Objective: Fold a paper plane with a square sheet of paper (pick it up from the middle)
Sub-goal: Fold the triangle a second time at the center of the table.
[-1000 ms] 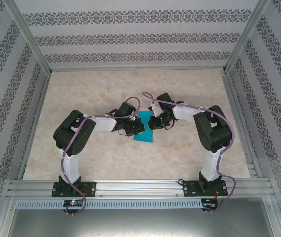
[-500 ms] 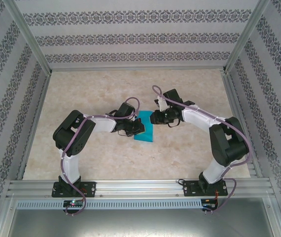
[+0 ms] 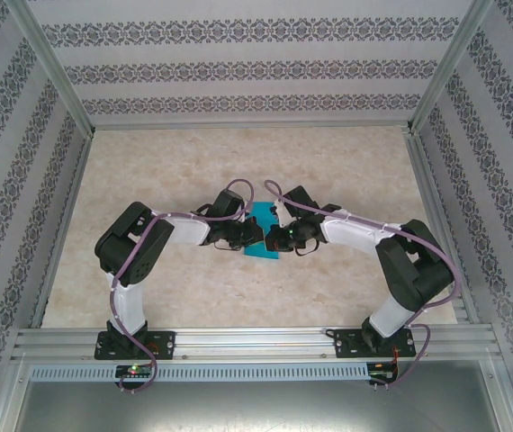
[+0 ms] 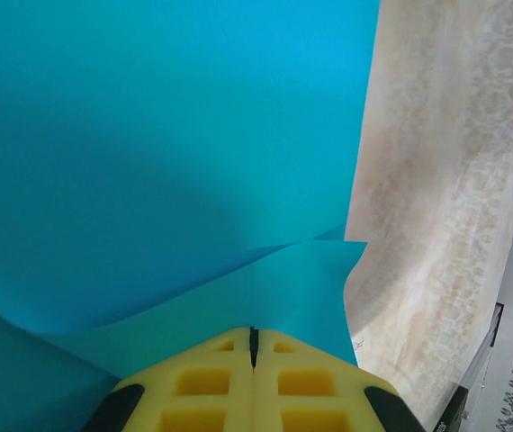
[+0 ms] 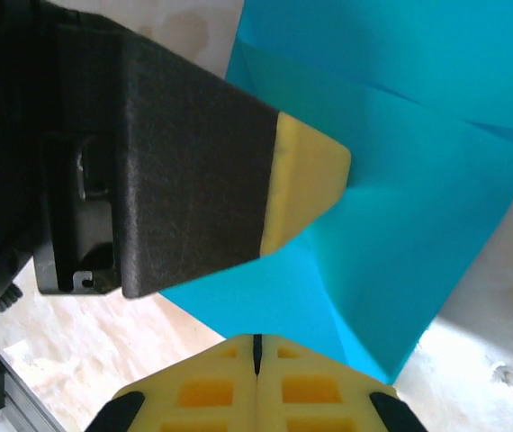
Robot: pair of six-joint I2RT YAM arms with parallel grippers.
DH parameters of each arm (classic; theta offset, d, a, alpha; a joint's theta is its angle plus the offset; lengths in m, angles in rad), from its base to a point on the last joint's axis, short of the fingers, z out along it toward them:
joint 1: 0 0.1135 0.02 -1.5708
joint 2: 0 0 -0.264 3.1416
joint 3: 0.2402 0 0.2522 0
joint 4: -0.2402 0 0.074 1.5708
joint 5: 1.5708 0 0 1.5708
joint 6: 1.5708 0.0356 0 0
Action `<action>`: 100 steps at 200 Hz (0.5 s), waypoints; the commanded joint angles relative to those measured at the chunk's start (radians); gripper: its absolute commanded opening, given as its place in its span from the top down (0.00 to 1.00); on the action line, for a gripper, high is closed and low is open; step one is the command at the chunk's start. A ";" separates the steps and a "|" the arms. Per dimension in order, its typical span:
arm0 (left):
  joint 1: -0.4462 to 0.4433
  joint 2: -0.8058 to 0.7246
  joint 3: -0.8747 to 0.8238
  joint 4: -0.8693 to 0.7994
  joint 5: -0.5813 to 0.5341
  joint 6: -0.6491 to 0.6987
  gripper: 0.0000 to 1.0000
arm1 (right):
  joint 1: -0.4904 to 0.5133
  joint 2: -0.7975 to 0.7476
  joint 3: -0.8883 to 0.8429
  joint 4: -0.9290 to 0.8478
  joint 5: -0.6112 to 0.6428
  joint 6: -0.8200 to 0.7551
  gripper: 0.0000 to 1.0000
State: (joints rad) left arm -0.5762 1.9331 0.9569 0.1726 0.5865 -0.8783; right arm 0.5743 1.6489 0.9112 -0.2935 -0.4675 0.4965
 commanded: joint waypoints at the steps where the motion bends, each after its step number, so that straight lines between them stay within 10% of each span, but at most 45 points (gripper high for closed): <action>1: -0.013 0.061 -0.062 -0.129 -0.086 0.018 1.00 | 0.010 0.038 0.000 0.030 0.024 0.035 0.97; 100: -0.013 0.069 -0.072 -0.156 -0.123 0.006 1.00 | 0.019 0.094 0.028 -0.064 0.047 -0.042 0.97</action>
State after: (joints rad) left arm -0.5762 1.9327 0.9447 0.1959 0.5861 -0.8787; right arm 0.5842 1.7226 0.9157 -0.3088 -0.4515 0.4889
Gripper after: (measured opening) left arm 0.066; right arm 0.040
